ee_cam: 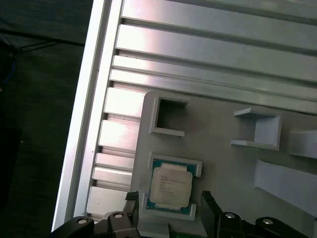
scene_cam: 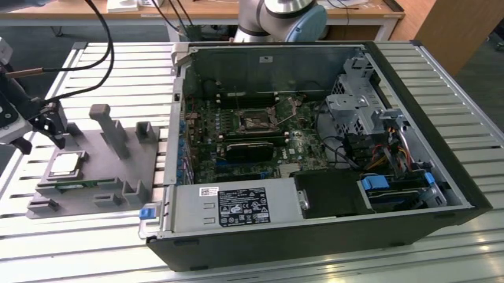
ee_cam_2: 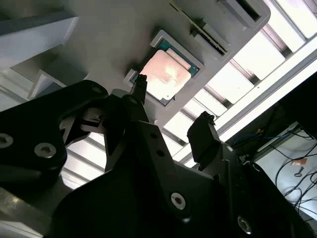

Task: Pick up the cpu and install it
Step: 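Pick up the cpu and move it towards the insertion slot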

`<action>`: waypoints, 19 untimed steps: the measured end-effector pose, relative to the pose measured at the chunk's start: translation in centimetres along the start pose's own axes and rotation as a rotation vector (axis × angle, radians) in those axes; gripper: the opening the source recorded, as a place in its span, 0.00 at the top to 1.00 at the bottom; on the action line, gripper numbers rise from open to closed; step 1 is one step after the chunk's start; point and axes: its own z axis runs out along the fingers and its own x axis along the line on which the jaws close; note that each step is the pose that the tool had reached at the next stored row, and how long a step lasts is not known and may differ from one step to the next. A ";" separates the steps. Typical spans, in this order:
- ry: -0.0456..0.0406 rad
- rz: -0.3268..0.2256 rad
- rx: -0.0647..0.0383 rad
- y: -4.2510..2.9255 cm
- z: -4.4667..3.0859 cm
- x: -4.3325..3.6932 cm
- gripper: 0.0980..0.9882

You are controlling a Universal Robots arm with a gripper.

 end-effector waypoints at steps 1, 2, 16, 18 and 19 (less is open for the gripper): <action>-0.0002 0.000 0.000 0.00 0.01 0.00 0.42; -0.0001 0.001 0.000 0.00 0.00 0.00 0.42; -0.0001 0.001 0.000 0.00 0.00 0.00 0.41; 0.0000 0.001 0.000 0.00 0.00 0.00 0.28; 0.0000 0.001 0.000 0.00 0.00 0.00 0.28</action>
